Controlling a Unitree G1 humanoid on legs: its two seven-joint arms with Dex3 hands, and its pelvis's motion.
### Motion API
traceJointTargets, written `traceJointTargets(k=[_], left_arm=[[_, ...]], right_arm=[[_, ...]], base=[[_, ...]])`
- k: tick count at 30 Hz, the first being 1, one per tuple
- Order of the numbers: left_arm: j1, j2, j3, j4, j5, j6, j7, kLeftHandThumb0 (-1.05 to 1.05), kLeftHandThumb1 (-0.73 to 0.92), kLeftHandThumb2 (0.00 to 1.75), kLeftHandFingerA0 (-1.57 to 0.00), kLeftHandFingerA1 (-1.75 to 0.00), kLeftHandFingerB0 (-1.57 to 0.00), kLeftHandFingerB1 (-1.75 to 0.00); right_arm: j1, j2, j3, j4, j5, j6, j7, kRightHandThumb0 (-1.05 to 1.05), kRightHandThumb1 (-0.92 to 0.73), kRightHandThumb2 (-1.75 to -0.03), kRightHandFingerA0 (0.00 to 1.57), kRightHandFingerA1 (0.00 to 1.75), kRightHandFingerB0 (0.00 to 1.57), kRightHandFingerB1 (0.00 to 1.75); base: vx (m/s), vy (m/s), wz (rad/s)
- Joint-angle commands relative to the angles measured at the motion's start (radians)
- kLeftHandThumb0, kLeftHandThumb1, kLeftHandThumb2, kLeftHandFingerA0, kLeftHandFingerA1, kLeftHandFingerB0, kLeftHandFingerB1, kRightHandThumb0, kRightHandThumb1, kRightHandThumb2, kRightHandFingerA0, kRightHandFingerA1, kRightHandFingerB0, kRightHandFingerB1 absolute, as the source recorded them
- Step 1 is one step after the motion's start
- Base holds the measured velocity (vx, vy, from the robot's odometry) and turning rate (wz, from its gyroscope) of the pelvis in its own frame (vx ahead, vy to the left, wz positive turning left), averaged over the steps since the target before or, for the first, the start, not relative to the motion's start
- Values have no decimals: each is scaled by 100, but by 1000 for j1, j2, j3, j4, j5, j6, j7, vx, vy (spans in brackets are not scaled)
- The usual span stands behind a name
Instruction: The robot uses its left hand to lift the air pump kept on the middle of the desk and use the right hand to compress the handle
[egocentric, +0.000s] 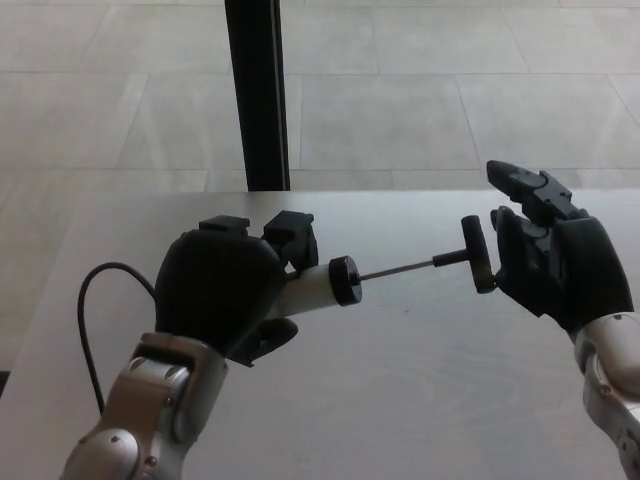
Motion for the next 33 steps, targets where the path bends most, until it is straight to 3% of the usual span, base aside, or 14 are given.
traceJointTargets(k=[1,8,9,13,15,22,25,27,28,29,30,31,32,33], left_arm=[[-7,12,18,4,-19,-11,-7,-17,52,113,-87,-175,-70,-159],[-30,-7,10,7,-14,-7,5,-20,56,106,-84,-175,-68,-160],[-37,-8,7,-1,-6,5,-13,-15,60,104,-96,-175,-69,-147],[-56,-16,-4,1,5,9,-19,-14,60,99,-91,-175,-68,-146],[-74,-22,-10,-8,19,27,-39,-20,63,93,-88,-164,-78,-127],[-112,-57,-11,7,32,39,-13,-19,56,98,-87,-172,-75,-139],[-119,-81,-10,8,42,65,-9,-20,54,101,-92,-154,-86,-103],[-123,-90,-13,3,58,88,-29,-22,57,96,-91,-155,-85,-103],[-125,-93,-15,3,62,94,-36,-24,55,93,-100,-175,-81,-123],[-129,-97,-18,3,67,102,-46,-24,55,93,-100,-175,-81,-123],[-135,-96,-21,10,71,104,-50,-19,55,98,-90,-155,-82,-110],[-139,-97,-23,19,73,106,-50,-19,49,109,-101,-113,-89,-91],[-139,-97,-23,20,73,107,-51,-19,49,109,-101,-113,-89,-91],[-146,-105,-28,33,90,129,-52,-19,53,104,-96,-133,-86,-100]], right_arm=[[-33,-11,-29,22,-53,-81,52,-83,-92,-74,13,39,21,36],[-28,53,-25,19,-83,-40,32,-82,-92,-73,16,38,22,34],[-44,58,-7,40,-119,-54,15,-81,-92,-75,20,42,19,35],[-55,80,-9,52,-151,-49,-1,-82,-92,-74,20,42,18,35],[-65,100,-7,64,-160,-55,-6,-79,-92,-73,20,45,18,35],[-68,157,-16,96,-175,-70,-20,-78,-92,-71,20,45,17,36],[-68,186,-33,109,-165,-76,-22,-78,-92,-70,18,44,17,37],[-70,195,-43,112,-161,-76,-18,-76,-92,-73,17,43,15,36],[-71,204,-48,105,-155,-69,-15,-79,-92,-70,17,41,14,34],[-71,214,-55,94,-145,-58,-12,-79,-92,-70,17,41,14,34],[-76,218,-53,92,-157,-55,-18,-81,-92,-73,18,41,13,35],[-76,222,-50,84,-167,-50,-20,-82,-92,-74,19,41,13,34],[-76,223,-51,83,-169,-49,-20,-82,-92,-74,19,41,13,34],[-77,220,-35,69,-195,-46,-25,-86,-92,-75,20,41,15,35]], base=[[0,0,0],[0,0,0],[0,0,0],[0,0,0],[0,0,0],[0,0,0],[0,0,0],[0,0,0],[0,0,0],[0,0,0],[0,0,0],[0,0,0],[0,0,0],[0,0,0]])
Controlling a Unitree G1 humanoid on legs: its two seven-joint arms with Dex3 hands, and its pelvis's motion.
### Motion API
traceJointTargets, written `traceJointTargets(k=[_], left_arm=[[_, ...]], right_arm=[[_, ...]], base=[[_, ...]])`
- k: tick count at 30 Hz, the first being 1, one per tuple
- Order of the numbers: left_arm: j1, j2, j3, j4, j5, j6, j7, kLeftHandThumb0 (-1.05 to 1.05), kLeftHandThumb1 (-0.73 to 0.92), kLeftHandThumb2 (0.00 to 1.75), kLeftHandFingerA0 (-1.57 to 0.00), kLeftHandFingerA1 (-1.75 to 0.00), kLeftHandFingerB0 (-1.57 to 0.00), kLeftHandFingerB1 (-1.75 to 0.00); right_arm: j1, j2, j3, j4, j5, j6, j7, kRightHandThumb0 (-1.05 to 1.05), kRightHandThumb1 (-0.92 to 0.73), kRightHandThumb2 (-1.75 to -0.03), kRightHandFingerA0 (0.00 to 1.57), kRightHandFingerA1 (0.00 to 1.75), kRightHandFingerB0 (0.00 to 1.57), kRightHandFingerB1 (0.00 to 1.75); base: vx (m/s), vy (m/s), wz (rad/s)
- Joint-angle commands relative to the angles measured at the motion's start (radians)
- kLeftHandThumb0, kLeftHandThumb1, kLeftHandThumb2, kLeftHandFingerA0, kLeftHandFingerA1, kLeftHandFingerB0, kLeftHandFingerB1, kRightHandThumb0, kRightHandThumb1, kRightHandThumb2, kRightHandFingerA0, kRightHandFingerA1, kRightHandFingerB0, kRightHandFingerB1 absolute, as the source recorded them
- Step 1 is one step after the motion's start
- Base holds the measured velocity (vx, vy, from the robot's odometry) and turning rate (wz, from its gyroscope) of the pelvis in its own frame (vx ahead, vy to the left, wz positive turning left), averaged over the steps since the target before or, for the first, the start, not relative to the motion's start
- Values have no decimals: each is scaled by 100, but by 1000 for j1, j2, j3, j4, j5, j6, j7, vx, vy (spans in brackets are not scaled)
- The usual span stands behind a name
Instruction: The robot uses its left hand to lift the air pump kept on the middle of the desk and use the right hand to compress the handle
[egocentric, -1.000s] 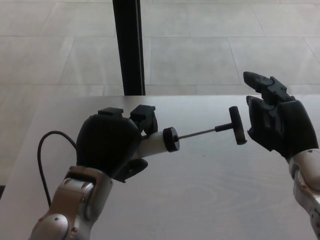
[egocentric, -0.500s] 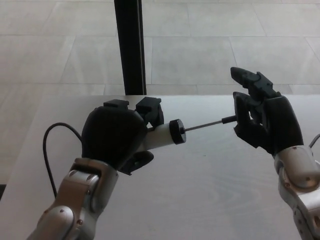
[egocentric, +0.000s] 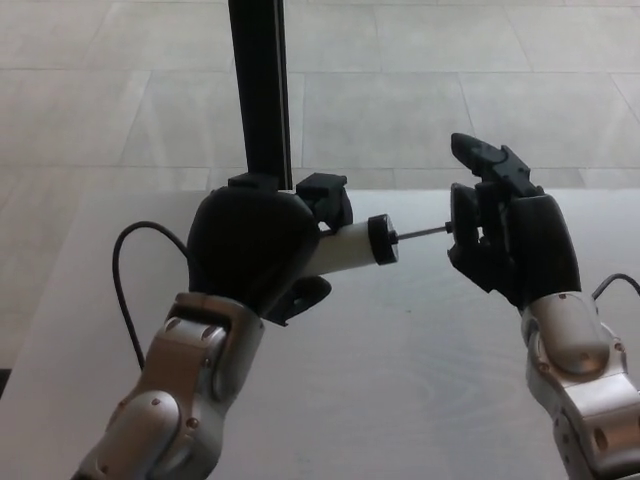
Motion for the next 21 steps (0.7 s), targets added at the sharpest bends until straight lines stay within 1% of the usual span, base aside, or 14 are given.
traceJointTargets(k=[1,4,5,8,9,10,12,13,14,16,17,19,20,21], left_arm=[[-36,-15,-15,35,56,71,-10,-18,56,95,-93,-130,-84,-89],[-54,-12,-18,49,60,75,-14,-22,61,85,-91,-137,-82,-94],[-58,-12,-21,53,66,78,-10,-26,66,78,-87,-160,-79,-113],[-78,-8,-28,78,74,74,9,-23,66,78,-88,-159,-82,-116],[-91,-12,-32,91,78,77,14,-24,60,88,-94,-162,-82,-113],[-96,-16,-32,98,74,77,15,-25,63,88,-91,-155,-83,-98],[-103,-18,-34,108,75,79,20,-29,68,80,-90,-161,-80,-111],[-108,-23,-32,112,70,87,10,-33,74,76,-90,-149,-81,-101],[-120,-35,-30,126,62,98,-1,-35,75,74,-92,-162,-79,-119],[-129,-37,-31,137,60,95,2,-32,74,76,-95,-167,-80,-121],[-146,-40,-36,151,67,98,2,-32,72,73,-96,-143,-85,-105],[-177,-46,-48,169,85,115,-11,-38,72,67,-95,-135,-86,-97],[-195,-47,-54,171,95,128,-30,-38,72,67,-95,-135,-86,-97],[-212,-43,-61,168,102,138,-66,-37,67,67,-93,-146,-84,-101]], right_arm=[[-9,10,20,-42,-58,11,-18,-87,-92,-77,19,42,14,36],[-10,19,24,-66,-69,26,-26,-88,-92,-79,19,43,14,38],[-10,23,25,-72,-74,28,-28,-89,-92,-79,18,43,13,38],[-15,34,34,-106,-86,46,-29,-94,-92,-80,14,44,11,37],[-18,32,47,-125,-101,46,-26,-37,-47,-112,0,51,0,50],[-20,35,51,-140,-101,64,-21,-37,-47,-112,0,51,0,50],[-22,33,58,-152,-103,76,-11,-37,-47,-112,0,51,0,50],[-23,33,61,-157,-103,79,-6,-95,-92,-82,12,45,8,36],[-27,30,69,-167,-107,88,4,-96,-87,-126,13,55,0,40],[-29,24,73,-171,-110,92,15,-83,-79,-123,3,51,2,40],[-33,16,77,-177,-111,104,26,-98,-92,-82,5,47,9,33],[-38,5,83,-190,-118,136,43,-86,-77,-117,3,51,5,35],[-40,1,88,-194,-122,151,50,-86,-77,-117,3,51,5,35],[-39,5,83,-195,-109,161,59,-95,-91,-84,3,42,8,31]], base=[[0,0,0],[0,0,0],[0,0,0],[0,0,0],[0,0,0],[0,0,0],[0,0,0],[0,0,0],[0,0,0],[0,0,0],[0,0,0],[0,0,0],[0,0,0],[0,0,0]])
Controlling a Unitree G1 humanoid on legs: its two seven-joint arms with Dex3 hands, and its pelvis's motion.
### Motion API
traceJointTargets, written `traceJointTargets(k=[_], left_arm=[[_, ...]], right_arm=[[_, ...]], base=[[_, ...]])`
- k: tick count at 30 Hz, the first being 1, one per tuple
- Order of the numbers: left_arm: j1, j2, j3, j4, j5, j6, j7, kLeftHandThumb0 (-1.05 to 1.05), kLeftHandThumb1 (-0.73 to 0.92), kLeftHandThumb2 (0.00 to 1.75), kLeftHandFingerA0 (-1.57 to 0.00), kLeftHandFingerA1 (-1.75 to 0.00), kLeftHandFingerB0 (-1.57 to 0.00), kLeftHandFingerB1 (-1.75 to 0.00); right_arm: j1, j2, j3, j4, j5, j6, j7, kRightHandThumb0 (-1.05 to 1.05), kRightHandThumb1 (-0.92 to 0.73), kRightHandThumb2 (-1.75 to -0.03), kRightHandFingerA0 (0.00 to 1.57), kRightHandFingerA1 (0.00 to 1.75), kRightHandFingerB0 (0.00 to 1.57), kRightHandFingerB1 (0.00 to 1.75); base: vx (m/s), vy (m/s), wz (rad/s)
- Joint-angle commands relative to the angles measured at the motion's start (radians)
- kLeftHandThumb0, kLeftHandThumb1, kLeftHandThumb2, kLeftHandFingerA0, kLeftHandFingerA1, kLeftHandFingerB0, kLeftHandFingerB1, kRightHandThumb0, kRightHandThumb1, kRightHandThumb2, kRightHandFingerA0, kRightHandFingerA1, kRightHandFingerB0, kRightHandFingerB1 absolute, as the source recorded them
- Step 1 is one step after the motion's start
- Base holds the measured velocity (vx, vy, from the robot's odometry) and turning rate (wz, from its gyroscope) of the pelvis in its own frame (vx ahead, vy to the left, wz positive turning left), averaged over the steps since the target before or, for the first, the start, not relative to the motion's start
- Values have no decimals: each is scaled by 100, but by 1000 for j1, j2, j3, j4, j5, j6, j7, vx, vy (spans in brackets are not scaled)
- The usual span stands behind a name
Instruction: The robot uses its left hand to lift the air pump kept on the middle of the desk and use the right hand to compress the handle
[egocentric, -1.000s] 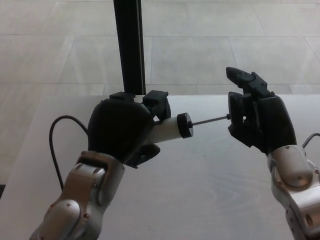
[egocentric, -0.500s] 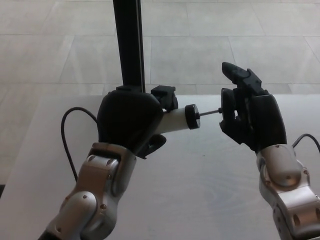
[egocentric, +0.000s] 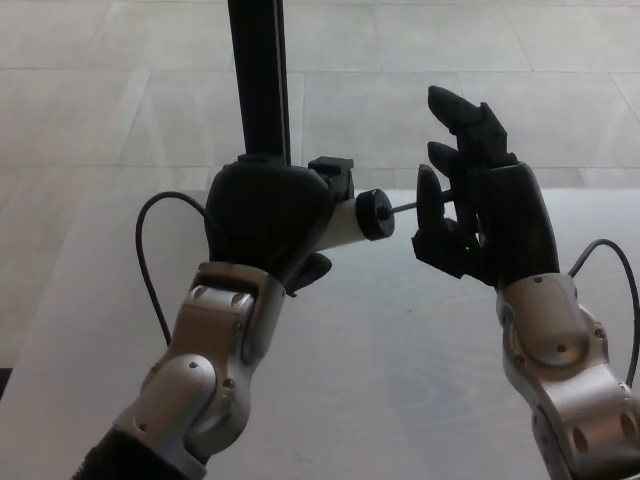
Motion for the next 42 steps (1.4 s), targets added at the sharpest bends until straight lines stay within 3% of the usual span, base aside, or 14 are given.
traceJointTargets(k=[1,2,5,6,21,22,30,31,34,35,36,38,41,42], left_arm=[[-95,-2,-32,22,58,65,-84,-33,56,65,-94,-159,-84,-112],[-115,1,-42,26,69,75,-106,-33,54,64,-94,-160,-83,-118],[-137,-13,-51,29,74,106,-125,-40,38,85,-123,-138,-86,-110],[-139,-22,-47,33,66,112,-118,-41,37,85,-125,-139,-89,-112],[-149,-74,-15,1,46,176,-140,-44,46,90,-123,-139,-85,-112],[-143,-73,-14,-12,43,179,-149,-34,44,92,-119,-133,-80,-91],[-90,-54,-21,-32,53,179,-118,-27,72,76,-93,-159,-83,-87],[-65,-43,-16,-40,42,166,-105,-27,74,75,-91,-168,-80,-114],[-44,-26,-17,-55,47,171,-134,-23,69,81,-90,-164,-83,-100],[-14,-10,-12,-61,38,166,-136,-20,65,88,-90,-163,-85,-108],[-9,-9,-12,-71,40,169,-138,-20,65,88,-90,-163,-85,-108],[29,7,-8,-71,25,175,-168,-23,65,94,-92,-156,-86,-75],[74,23,-3,-80,13,164,-163,-24,65,92,-94,-158,-85,-67],[96,28,-8,-81,17,166,-170,-25,66,90,-93,-155,-84,-64]], right_arm=[[-15,-13,2,-27,-2,89,58,-89,-79,-121,5,41,8,28],[-15,-11,0,-27,3,92,65,-94,-92,-83,2,38,5,30],[-13,-7,-4,-22,17,75,83,-90,-92,-84,0,36,5,30],[-11,4,-13,-21,33,75,87,-86,-79,-123,0,31,5,28],[-24,35,-44,-35,49,107,104,-96,-89,-127,0,21,0,14],[-22,28,-44,-38,52,103,114,-98,-89,-127,0,20,0,13],[25,14,-121,-146,77,175,106,-97,-79,-101,1,26,0,20],[36,-7,-149,-164,75,180,106,-90,-82,-126,0,26,10,22],[43,-36,-196,-182,92,194,126,-92,-86,-126,0,27,12,21],[58,-77,-251,-190,106,181,142,-88,-92,-84,4,35,7,28],[59,-77,-250,-196,106,186,145,-88,-92,-84,4,35,7,28],[74,-131,-332,-206,131,188,159,-78,-82,-120,2,38,4,31],[79,-174,-419,-206,180,188,183,-77,-81,-119,2,37,3,31],[75,-205,-468,-195,194,179,187,-88,-92,-84,3,36,10,29]], base=[[0,0,0],[0,0,0],[0,0,0],[0,0,0],[0,0,0],[0,0,0],[0,0,0],[0,0,0],[0,0,0],[0,0,0],[0,0,0],[0,0,0],[0,0,0],[0,0,0]])
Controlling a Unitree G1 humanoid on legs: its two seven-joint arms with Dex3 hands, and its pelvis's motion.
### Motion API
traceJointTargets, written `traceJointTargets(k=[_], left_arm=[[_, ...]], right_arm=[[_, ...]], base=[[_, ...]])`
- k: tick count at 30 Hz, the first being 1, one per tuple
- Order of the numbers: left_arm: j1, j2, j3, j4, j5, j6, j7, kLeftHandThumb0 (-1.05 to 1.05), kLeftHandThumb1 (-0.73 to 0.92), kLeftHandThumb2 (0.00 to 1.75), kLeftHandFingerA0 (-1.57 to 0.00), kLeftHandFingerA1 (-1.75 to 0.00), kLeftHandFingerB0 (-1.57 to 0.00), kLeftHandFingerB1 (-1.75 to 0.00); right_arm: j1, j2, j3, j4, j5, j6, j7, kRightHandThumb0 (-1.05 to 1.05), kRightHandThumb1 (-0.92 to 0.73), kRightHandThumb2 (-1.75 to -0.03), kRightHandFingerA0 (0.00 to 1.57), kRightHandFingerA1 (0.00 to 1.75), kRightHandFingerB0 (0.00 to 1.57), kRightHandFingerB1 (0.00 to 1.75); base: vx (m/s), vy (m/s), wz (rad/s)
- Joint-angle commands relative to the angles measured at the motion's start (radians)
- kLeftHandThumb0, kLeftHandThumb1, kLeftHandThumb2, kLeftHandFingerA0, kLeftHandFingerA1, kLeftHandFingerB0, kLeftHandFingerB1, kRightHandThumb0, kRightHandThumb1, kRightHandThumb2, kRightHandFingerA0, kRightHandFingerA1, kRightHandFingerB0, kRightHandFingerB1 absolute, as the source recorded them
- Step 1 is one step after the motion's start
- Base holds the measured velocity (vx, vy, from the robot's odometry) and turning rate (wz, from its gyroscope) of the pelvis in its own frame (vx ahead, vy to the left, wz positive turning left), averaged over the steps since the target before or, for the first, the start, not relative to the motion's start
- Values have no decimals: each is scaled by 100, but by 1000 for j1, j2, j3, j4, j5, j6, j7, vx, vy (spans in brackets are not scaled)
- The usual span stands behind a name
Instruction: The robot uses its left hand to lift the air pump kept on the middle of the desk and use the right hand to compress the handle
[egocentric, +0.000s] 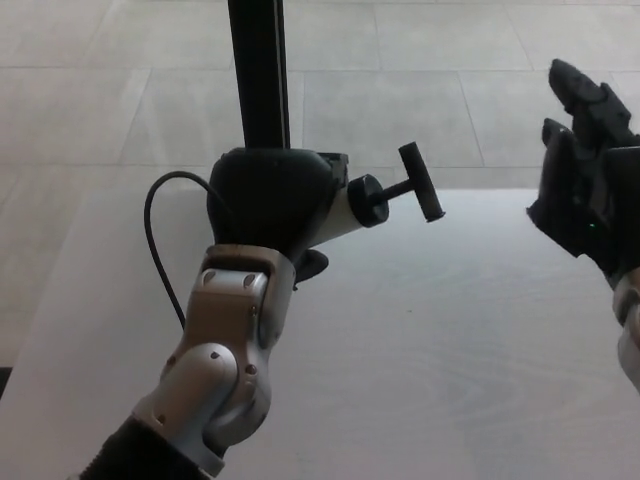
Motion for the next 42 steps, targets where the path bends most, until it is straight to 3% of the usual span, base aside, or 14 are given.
traceJointTargets(k=[1,3,5,6,7,9,11,13,14,15,24,29,39,42], left_arm=[[92,46,5,-21,-13,1,-14,-25,66,90,-93,-162,-83,-89],[123,51,-3,-9,-18,-24,25,-30,57,110,-118,-131,-91,-110],[143,65,-25,-7,-7,-42,25,-23,59,99,-90,-175,-78,-133],[147,71,-47,-9,12,-33,-6,-23,64,95,-88,-173,-76,-106],[157,75,-58,-6,9,-49,10,-23,64,93,-91,-175,-76,-112],[179,92,-77,-1,-20,-113,46,-22,64,96,-97,-175,-79,-101],[189,81,-103,5,-22,-103,9,-26,68,88,-90,-175,-75,-106],[201,63,-116,18,-39,-116,28,-22,61,91,-112,-164,-78,-119],[195,57,-143,35,-24,-113,1,-23,64,85,-87,-175,-73,-109],[194,50,-154,43,-24,-114,-9,-22,63,83,-88,-171,-76,-97],[138,-8,-225,75,-23,-20,-305,-26,72,75,-75,-154,-34,-53],[81,17,-266,89,27,-8,-431,-54,66,60,-44,-76,-24,-52],[75,32,-178,73,-74,14,-491,-81,52,96,-3,-45,-6,-20],[154,-1,93,-8,-426,-110,-418,-95,61,98,0,-27,0,-4]], right_arm=[[0,-112,-173,6,88,13,34,-86,-92,-82,7,37,10,31],[-17,-143,-241,7,120,23,34,-82,-81,-116,4,44,9,36],[-38,-177,-293,17,140,31,34,-80,-80,-115,5,46,6,38],[-46,-186,-315,13,150,38,30,-84,-92,-80,6,39,12,33],[-54,-203,-332,28,162,26,39,-80,-81,-116,5,44,8,38],[-69,-219,-362,42,178,28,32,-84,-92,-81,6,39,12,33],[-81,-225,-379,49,187,29,22,-83,-82,-120,2,48,14,49],[-80,-228,-389,56,194,27,21,-86,-92,-78,8,43,15,37],[-80,-227,-393,63,197,21,17,-36,-51,-113,2,53,0,48],[-79,-227,-393,68,196,18,16,-86,-92,-75,12,45,19,38],[-73,-200,-369,76,203,12,-11,-82,-92,-74,14,46,27,40],[-81,-191,-361,81,202,16,-23,-83,-91,-75,15,46,28,40],[-71,-193,-365,78,207,33,-26,-80,-92,-76,15,46,27,40],[-49,-190,-368,72,215,38,-19,-81,-92,-73,17,48,27,40]], base=[[0,0,0],[0,0,0],[0,0,0],[0,0,0],[0,0,0],[0,0,0],[0,0,0],[0,0,0],[0,0,0],[0,0,0],[0,0,0],[0,0,0],[0,0,0],[0,0,0]])
